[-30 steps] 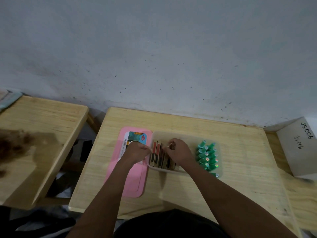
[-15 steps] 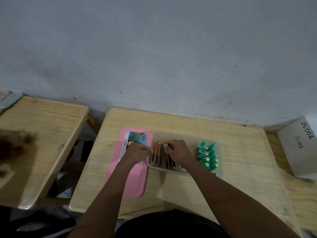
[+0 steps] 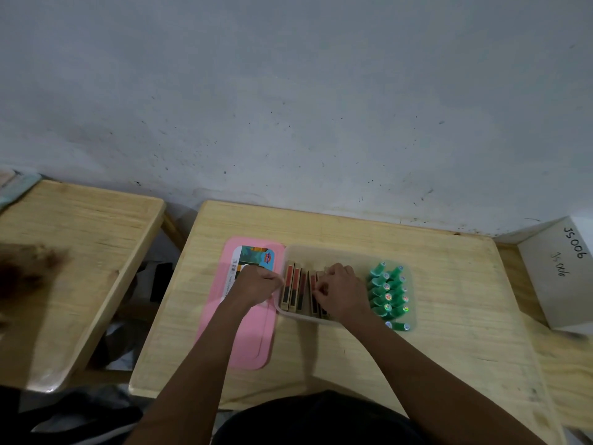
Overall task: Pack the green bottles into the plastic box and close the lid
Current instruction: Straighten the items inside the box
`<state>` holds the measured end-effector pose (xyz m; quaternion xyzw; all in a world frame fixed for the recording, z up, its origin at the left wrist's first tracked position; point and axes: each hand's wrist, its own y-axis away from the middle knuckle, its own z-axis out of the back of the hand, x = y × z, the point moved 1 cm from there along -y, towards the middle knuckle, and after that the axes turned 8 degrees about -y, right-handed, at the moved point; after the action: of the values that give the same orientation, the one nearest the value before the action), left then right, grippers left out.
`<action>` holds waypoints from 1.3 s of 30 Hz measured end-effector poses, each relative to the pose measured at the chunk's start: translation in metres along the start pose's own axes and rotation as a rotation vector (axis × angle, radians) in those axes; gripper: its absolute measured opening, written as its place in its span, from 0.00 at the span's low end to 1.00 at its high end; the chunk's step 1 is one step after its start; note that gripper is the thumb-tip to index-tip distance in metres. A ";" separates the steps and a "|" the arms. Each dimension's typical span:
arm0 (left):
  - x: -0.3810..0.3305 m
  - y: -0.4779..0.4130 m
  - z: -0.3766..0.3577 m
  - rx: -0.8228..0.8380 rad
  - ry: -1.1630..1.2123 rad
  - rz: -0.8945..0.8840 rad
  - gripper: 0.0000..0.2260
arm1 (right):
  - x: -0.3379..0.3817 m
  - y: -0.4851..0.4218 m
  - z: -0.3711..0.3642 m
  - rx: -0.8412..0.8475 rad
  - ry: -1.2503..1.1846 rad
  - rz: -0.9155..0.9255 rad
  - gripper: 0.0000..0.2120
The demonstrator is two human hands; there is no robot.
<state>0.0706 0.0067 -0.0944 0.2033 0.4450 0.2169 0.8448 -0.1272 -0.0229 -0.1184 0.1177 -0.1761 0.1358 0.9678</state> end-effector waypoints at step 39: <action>-0.006 0.004 -0.004 -0.047 -0.089 0.003 0.09 | -0.018 0.009 0.003 0.021 -0.515 -0.454 0.09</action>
<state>0.0631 0.0071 -0.0905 0.1934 0.4013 0.2193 0.8680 -0.1475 -0.0191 -0.1204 0.1943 -0.3827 -0.1157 0.8958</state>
